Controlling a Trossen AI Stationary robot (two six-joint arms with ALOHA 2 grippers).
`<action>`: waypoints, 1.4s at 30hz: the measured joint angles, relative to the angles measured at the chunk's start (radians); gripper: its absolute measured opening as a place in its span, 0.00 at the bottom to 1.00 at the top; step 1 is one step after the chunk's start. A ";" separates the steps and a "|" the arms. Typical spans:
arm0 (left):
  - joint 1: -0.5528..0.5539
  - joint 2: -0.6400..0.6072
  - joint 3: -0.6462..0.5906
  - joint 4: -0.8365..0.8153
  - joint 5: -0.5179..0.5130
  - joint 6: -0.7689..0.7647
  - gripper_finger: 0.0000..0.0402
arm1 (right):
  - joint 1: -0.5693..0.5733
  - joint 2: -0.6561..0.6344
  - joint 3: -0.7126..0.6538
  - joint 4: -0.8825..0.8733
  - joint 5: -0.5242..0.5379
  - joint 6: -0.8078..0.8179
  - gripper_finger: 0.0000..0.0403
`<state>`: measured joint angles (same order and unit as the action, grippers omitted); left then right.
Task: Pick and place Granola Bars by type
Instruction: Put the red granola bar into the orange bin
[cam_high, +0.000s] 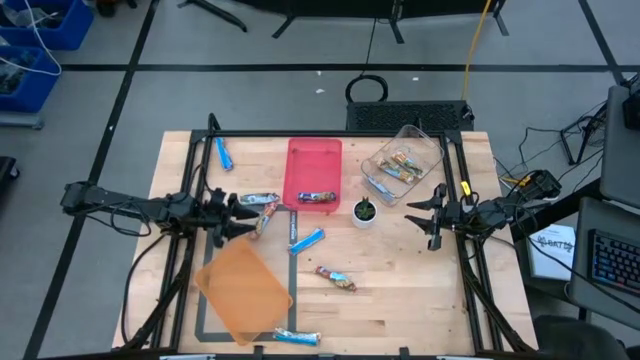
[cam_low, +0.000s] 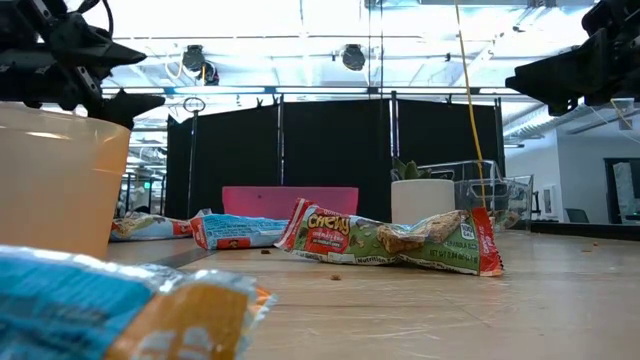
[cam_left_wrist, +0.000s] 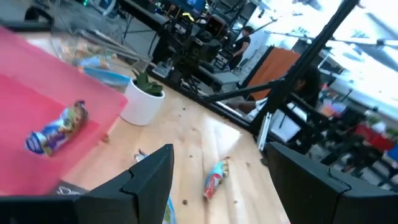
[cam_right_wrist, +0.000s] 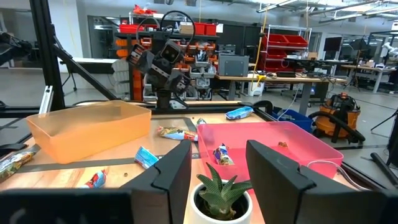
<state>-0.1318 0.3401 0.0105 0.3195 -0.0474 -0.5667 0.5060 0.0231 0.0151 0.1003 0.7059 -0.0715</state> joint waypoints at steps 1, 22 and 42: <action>0.000 0.000 0.000 0.000 -0.011 -0.021 0.64 | 0.000 0.000 0.000 0.000 0.000 0.000 0.36; 0.000 0.068 0.444 -0.337 -0.120 0.162 0.64 | 0.000 0.000 0.000 0.000 0.000 0.000 0.36; -0.075 0.406 0.822 -0.679 0.079 0.257 0.64 | 0.000 0.000 0.000 0.000 0.000 0.000 0.36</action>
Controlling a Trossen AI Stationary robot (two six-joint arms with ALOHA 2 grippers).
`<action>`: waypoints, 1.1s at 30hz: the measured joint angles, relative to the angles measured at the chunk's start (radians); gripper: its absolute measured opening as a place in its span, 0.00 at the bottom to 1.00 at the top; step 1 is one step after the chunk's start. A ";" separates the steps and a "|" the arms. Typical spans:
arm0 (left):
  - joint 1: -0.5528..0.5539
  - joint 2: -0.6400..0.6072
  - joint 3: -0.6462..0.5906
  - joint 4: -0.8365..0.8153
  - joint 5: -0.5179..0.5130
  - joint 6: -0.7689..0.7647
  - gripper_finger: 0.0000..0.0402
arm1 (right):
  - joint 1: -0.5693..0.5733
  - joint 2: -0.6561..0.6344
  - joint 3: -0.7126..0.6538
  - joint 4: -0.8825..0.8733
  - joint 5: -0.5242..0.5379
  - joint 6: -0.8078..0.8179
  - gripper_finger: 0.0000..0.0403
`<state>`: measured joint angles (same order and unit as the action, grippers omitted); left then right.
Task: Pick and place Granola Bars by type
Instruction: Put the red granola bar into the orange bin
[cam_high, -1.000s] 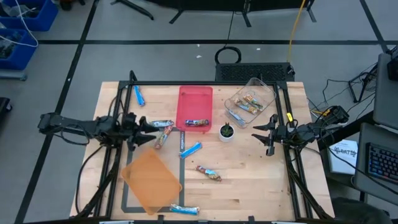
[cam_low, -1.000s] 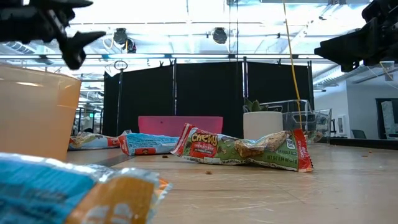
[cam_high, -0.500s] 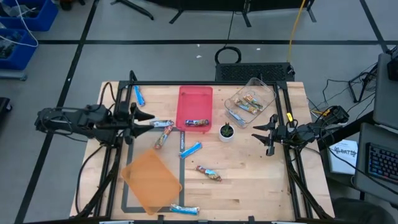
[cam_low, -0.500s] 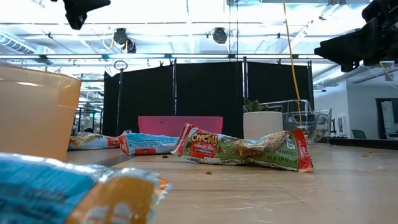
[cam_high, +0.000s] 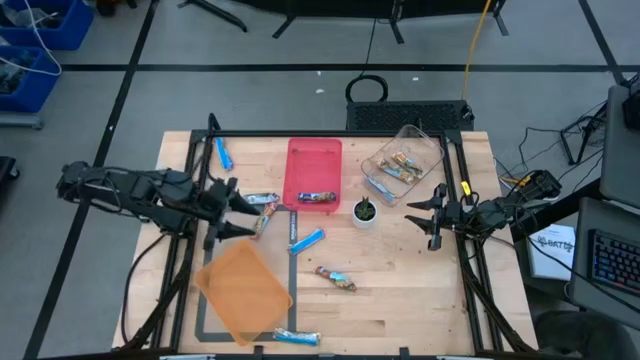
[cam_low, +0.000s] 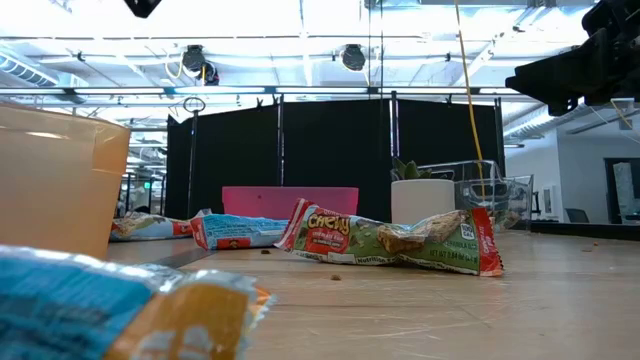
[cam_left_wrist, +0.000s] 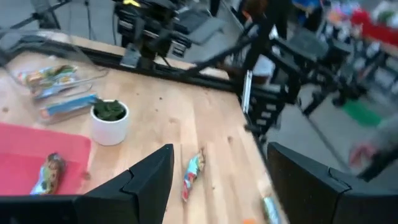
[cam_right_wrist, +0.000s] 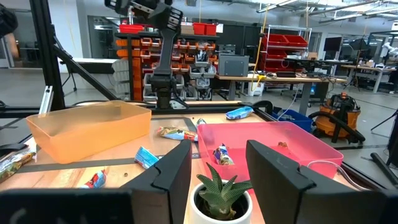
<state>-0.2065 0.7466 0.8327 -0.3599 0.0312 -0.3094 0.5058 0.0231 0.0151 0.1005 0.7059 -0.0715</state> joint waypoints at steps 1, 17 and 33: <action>-0.010 0.018 0.010 -0.018 -0.015 0.026 0.64 | 0.000 0.000 0.000 0.000 0.000 0.000 0.36; -0.045 0.369 0.023 -0.206 -0.257 -0.127 0.64 | 0.000 0.000 0.000 0.000 0.000 0.000 0.36; -0.016 0.657 0.023 -0.109 -0.285 -0.418 0.64 | 0.000 0.000 0.000 0.000 0.000 0.000 0.36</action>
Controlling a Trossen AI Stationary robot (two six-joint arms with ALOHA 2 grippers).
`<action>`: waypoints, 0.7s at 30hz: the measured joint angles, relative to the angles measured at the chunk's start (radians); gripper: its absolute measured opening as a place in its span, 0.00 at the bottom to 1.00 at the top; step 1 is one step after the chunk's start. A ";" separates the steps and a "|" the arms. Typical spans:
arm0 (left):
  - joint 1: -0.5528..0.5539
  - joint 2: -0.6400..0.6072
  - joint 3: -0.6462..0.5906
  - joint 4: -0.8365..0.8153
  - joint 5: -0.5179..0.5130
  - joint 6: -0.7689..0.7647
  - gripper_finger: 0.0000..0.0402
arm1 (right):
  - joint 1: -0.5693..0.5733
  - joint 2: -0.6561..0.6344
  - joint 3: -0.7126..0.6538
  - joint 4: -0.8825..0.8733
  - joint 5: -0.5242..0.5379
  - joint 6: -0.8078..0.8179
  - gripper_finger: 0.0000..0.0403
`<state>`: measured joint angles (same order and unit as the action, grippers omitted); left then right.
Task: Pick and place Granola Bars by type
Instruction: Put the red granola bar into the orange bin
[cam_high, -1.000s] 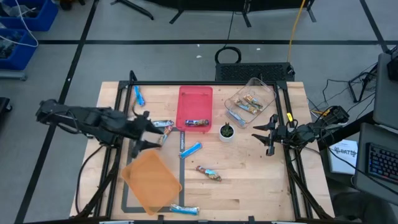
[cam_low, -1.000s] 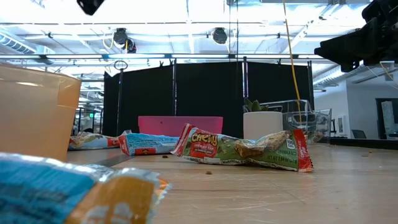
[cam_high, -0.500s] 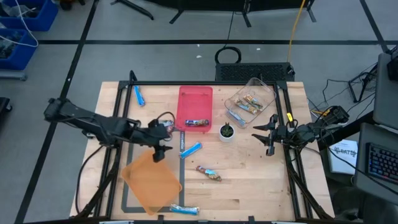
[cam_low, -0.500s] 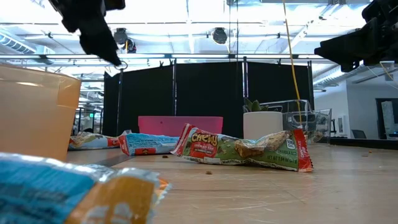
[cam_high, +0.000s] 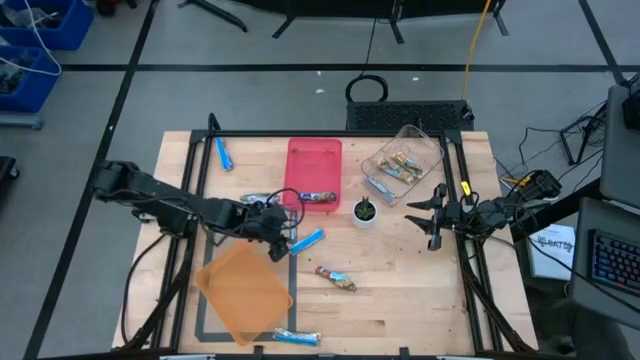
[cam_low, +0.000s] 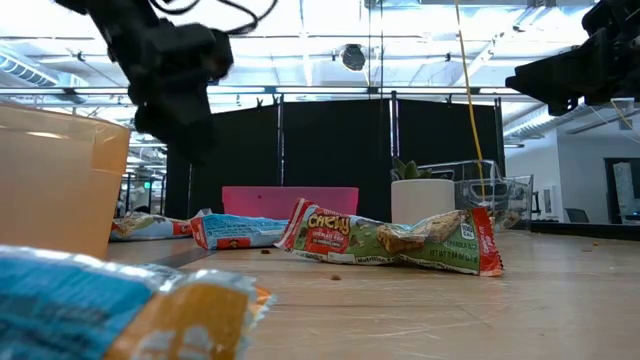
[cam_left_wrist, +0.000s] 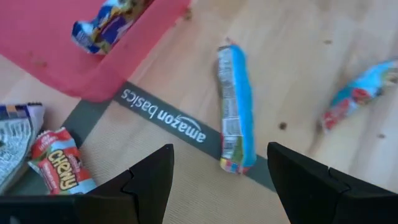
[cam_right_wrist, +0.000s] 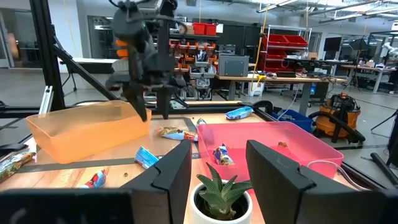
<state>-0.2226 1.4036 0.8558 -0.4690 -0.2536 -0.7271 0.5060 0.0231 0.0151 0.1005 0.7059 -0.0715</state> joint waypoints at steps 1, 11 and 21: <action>0.010 0.015 0.000 0.001 0.016 -0.007 0.64 | 0.000 0.000 0.000 0.000 0.000 0.000 0.36; 0.091 0.153 0.103 -0.049 0.140 0.061 0.64 | 0.000 0.000 0.000 0.000 0.000 0.000 0.36; 0.117 0.325 0.337 -0.175 0.098 0.216 0.64 | 0.000 0.000 0.000 0.000 0.000 0.000 0.36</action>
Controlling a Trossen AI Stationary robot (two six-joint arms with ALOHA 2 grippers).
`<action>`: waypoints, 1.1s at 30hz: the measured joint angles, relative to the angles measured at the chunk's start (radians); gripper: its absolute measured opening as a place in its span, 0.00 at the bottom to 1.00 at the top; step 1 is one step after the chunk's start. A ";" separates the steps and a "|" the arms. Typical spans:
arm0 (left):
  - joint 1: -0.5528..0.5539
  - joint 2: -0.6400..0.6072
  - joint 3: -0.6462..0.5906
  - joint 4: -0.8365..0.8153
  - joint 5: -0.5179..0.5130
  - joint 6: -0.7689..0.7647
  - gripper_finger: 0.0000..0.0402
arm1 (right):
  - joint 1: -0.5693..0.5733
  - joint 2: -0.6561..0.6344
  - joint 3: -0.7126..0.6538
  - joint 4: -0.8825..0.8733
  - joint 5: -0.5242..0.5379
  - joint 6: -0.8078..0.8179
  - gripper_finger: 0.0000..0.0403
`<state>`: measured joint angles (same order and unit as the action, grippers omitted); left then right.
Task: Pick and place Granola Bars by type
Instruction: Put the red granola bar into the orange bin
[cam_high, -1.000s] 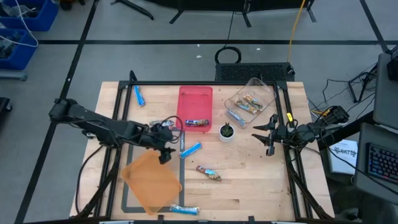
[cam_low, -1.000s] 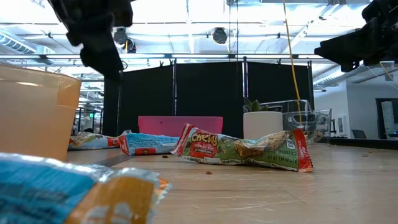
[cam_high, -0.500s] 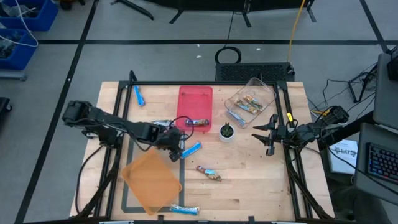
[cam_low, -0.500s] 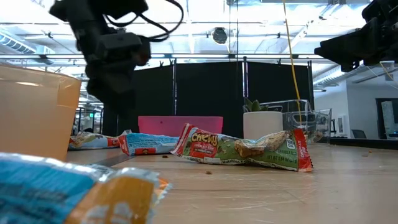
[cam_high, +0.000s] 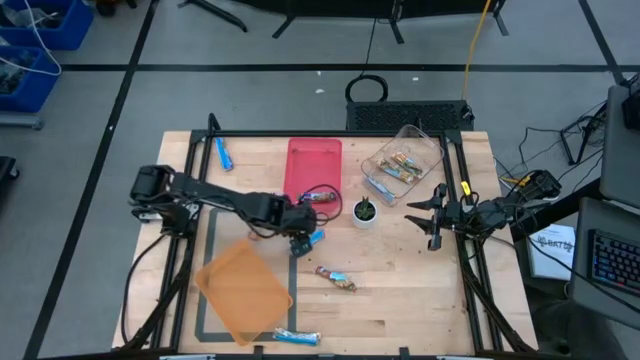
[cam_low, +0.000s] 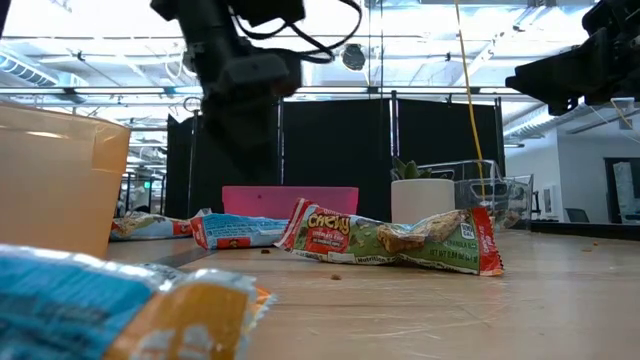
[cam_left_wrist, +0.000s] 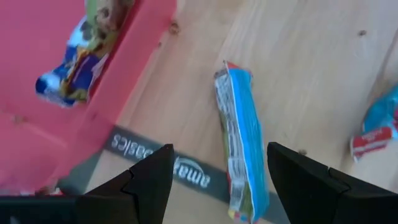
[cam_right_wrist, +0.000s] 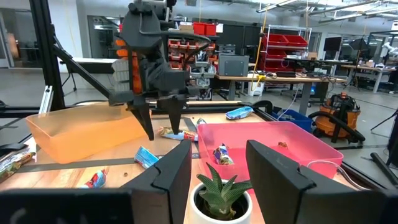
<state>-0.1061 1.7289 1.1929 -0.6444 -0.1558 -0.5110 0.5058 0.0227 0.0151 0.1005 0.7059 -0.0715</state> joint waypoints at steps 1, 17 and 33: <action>0.002 0.018 0.018 -0.009 0.001 0.007 0.64 | 0.000 0.000 0.000 0.000 0.000 0.000 0.36; 0.021 0.138 0.051 -0.081 0.058 -0.063 0.64 | 0.000 0.001 0.000 0.000 0.000 0.000 0.36; 0.014 0.136 0.064 -0.026 0.185 -0.003 0.64 | 0.000 0.001 0.000 0.000 0.000 0.000 0.36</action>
<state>-0.0921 1.8652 1.2567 -0.6706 0.0296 -0.5137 0.5058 0.0238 0.0151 0.1005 0.7060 -0.0715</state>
